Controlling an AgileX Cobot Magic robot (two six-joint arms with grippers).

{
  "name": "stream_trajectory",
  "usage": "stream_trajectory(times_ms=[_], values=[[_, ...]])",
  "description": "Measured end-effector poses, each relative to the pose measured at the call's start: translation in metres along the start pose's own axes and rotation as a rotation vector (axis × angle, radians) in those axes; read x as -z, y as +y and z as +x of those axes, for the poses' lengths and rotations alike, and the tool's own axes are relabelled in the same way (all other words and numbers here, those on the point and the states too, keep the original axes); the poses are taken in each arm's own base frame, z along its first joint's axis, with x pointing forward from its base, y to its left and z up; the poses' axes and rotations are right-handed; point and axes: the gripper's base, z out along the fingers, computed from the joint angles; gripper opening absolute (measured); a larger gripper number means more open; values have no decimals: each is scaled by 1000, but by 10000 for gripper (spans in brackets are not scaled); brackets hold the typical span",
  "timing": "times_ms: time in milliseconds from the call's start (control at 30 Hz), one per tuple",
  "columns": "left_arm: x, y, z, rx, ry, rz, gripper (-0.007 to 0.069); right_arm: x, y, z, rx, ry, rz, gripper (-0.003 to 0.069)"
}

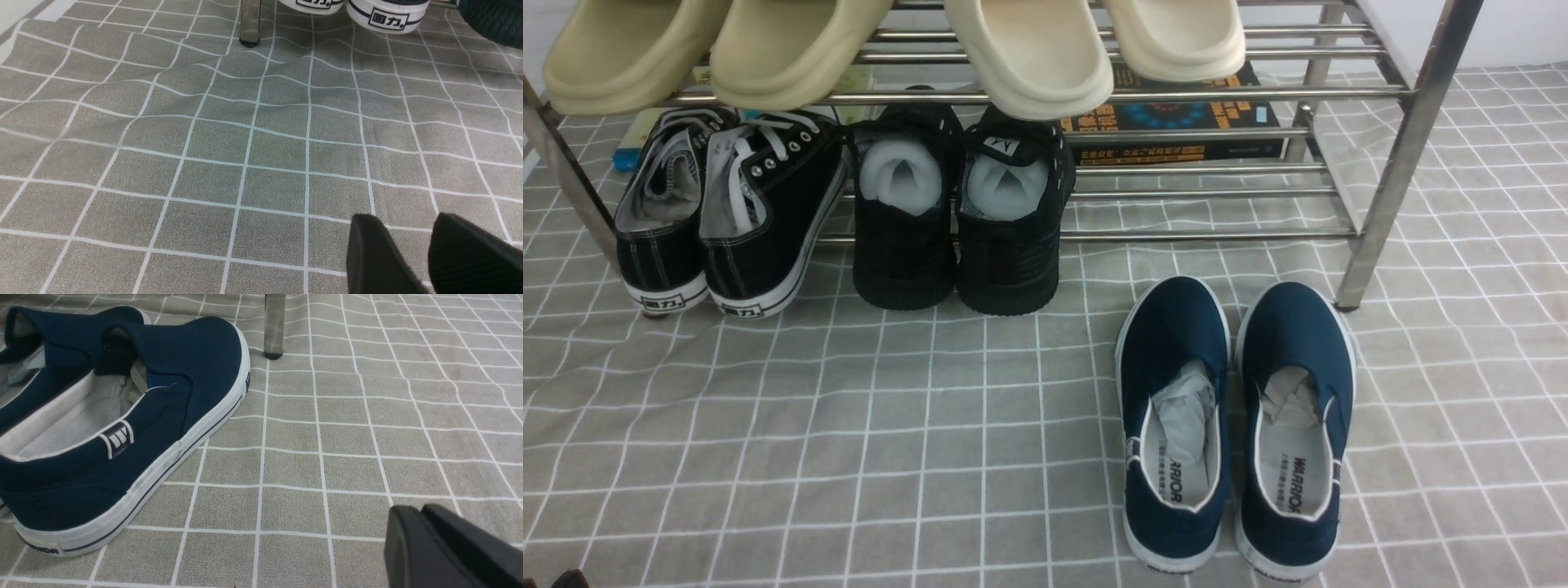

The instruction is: Take the shoes off the shelf with your hand from the grey coffee tablecloth.

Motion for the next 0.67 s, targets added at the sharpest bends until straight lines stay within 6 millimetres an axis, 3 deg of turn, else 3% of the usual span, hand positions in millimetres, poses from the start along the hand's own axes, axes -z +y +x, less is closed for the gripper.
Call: stream_trajectory(times_ms=[667], values=[[0,0,0,0,0,0,239,0,0,0,0,0,0,75]])
